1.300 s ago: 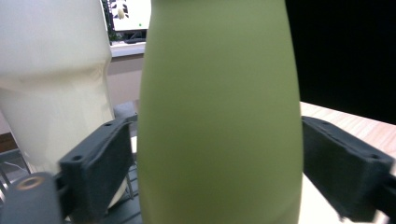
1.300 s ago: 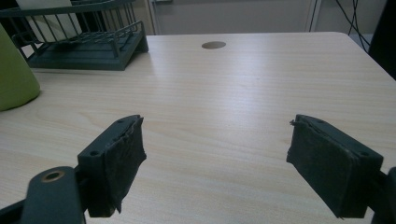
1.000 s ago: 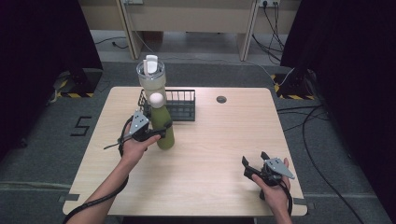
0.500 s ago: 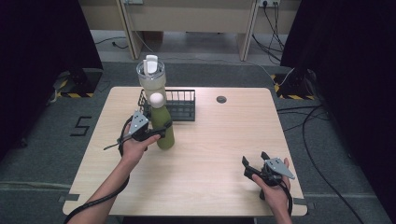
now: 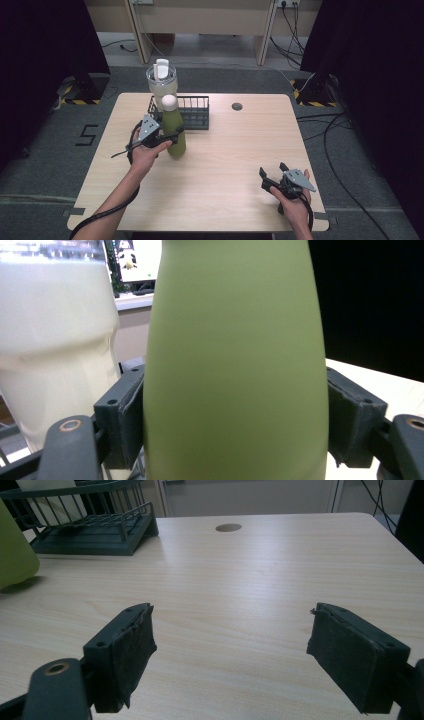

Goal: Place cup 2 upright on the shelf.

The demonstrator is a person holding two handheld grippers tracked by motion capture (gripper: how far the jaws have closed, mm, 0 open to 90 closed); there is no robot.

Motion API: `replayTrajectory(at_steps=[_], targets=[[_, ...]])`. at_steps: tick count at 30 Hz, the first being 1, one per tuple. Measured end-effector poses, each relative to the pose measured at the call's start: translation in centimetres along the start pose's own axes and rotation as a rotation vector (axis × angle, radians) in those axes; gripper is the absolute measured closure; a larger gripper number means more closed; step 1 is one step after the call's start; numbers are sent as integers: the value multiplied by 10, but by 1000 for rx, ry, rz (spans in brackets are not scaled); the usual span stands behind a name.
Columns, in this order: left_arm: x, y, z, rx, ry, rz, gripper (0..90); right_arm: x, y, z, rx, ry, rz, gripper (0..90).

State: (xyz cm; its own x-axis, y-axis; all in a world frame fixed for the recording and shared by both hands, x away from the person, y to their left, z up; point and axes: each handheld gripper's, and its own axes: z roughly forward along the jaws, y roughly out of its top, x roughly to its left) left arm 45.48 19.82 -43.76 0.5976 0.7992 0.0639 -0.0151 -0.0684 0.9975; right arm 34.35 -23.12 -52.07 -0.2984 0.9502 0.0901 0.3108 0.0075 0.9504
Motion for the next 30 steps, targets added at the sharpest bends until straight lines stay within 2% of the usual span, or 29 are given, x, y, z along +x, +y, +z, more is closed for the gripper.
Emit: replayTrajectory(at_steps=[19,30], targets=[[0,24,22,-46,-4,7,235,0,0,0,-1,2,0,182],[3,35,33,-64,10,7,236,-1,0,0,-2,4,0,183]])
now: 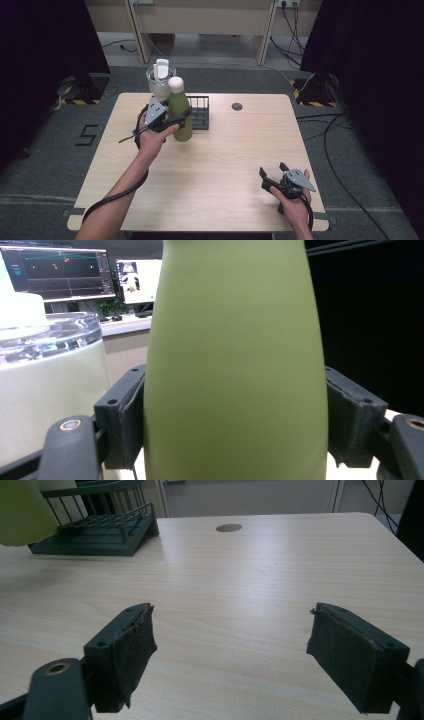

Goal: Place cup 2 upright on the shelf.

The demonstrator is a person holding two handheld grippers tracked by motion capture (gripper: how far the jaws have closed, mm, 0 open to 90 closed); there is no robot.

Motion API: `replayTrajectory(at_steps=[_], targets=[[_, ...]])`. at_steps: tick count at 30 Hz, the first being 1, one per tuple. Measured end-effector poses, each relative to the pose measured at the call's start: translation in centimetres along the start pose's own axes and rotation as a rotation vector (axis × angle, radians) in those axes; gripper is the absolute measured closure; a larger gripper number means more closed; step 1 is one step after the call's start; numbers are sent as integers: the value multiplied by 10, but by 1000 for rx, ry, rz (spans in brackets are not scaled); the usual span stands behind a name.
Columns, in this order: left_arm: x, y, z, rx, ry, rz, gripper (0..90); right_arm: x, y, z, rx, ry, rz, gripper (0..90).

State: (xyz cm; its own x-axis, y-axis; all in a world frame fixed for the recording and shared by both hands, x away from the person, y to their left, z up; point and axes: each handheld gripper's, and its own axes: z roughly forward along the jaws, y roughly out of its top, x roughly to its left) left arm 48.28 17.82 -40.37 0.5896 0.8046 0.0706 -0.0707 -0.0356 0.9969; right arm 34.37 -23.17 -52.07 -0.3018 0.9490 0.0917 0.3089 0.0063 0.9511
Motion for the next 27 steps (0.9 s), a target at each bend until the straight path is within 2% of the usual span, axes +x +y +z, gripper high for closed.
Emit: replayTrajectory(at_steps=[27], targets=[[7,17,30,-29,38,-12,236,0,0,0,1,0,3,183]])
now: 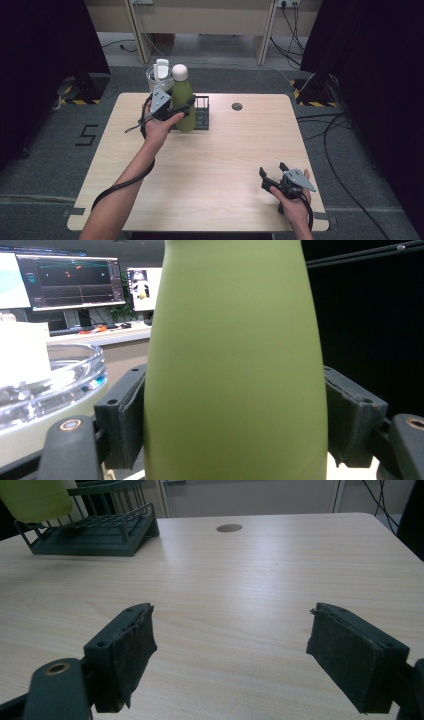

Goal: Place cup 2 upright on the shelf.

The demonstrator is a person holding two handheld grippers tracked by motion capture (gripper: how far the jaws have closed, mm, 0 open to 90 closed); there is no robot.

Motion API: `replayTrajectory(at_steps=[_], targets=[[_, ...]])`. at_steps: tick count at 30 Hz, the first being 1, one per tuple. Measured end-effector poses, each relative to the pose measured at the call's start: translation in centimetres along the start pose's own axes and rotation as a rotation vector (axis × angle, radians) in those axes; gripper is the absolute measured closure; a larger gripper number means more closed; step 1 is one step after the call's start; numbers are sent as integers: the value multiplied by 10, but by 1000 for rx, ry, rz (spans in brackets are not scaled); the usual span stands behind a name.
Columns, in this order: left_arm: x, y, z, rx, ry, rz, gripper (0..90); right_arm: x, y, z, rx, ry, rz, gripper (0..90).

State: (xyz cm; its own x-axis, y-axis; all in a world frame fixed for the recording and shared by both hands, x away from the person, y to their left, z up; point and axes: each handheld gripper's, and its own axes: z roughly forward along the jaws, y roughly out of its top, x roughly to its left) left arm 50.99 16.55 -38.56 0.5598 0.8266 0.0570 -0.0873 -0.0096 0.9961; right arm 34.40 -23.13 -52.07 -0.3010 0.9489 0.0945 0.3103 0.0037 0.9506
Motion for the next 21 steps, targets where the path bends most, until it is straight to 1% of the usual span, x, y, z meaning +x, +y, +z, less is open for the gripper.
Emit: replayTrajectory(at_steps=[8,11,17,21], targets=[[2,3,9,2,7,-4,236,0,0,0,-1,2,0,184],[2,3,11,2,13,2,236,0,0,0,0,2,1,184],[2,4,16,-2,20,-6,237,0,0,0,1,2,3,184],[1,6,18,-6,15,-6,237,-1,0,0,0,1,2,184]])
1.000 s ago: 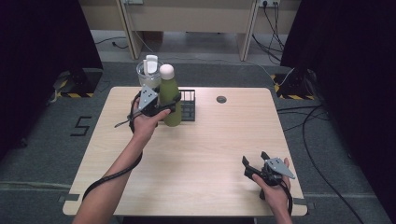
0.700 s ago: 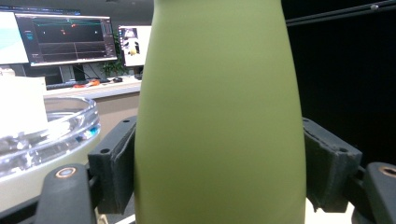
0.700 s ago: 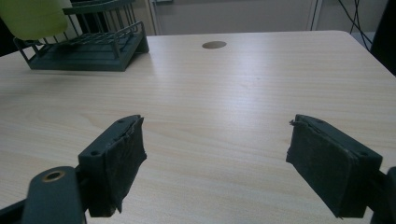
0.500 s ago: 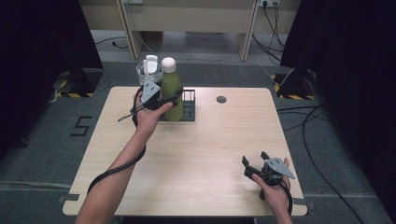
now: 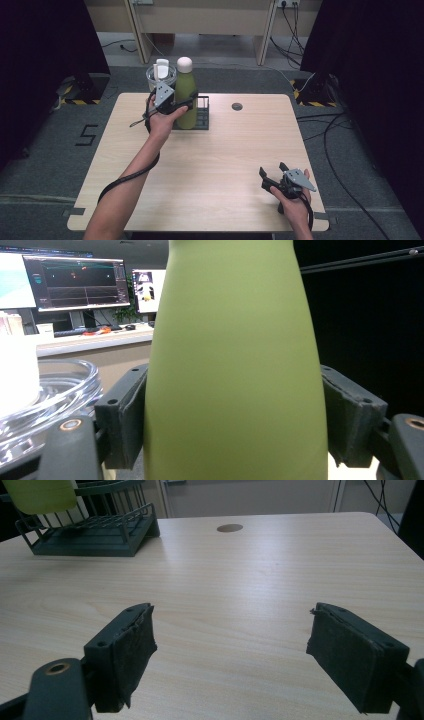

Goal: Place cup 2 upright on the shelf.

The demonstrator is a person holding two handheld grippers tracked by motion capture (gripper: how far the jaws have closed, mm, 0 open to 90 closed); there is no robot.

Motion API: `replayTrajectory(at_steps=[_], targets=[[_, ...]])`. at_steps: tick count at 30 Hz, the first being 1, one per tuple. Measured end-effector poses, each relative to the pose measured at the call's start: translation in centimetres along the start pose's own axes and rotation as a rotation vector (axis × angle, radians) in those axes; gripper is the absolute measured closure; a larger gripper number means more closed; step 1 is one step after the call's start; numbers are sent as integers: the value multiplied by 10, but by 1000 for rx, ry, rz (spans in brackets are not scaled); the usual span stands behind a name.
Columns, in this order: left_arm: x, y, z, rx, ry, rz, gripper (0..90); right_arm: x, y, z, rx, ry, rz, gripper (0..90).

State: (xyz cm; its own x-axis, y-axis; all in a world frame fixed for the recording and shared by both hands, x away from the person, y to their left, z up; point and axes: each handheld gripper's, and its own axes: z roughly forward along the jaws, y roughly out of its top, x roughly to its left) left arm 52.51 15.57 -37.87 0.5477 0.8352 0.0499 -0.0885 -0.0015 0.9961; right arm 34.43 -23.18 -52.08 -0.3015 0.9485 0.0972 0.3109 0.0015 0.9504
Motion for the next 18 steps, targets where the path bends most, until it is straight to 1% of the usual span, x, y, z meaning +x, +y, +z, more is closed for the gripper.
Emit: replayTrajectory(at_steps=[4,8,16,18], targets=[[-1,3,2,-6,-6,-7,237,0,0,0,1,0,0,183],[-1,5,4,-12,-4,-14,237,0,0,0,0,0,1,183],[-1,10,8,-18,-6,-15,237,0,0,0,1,0,2,183],[0,12,10,-26,-5,-22,237,0,0,0,0,0,1,183]])
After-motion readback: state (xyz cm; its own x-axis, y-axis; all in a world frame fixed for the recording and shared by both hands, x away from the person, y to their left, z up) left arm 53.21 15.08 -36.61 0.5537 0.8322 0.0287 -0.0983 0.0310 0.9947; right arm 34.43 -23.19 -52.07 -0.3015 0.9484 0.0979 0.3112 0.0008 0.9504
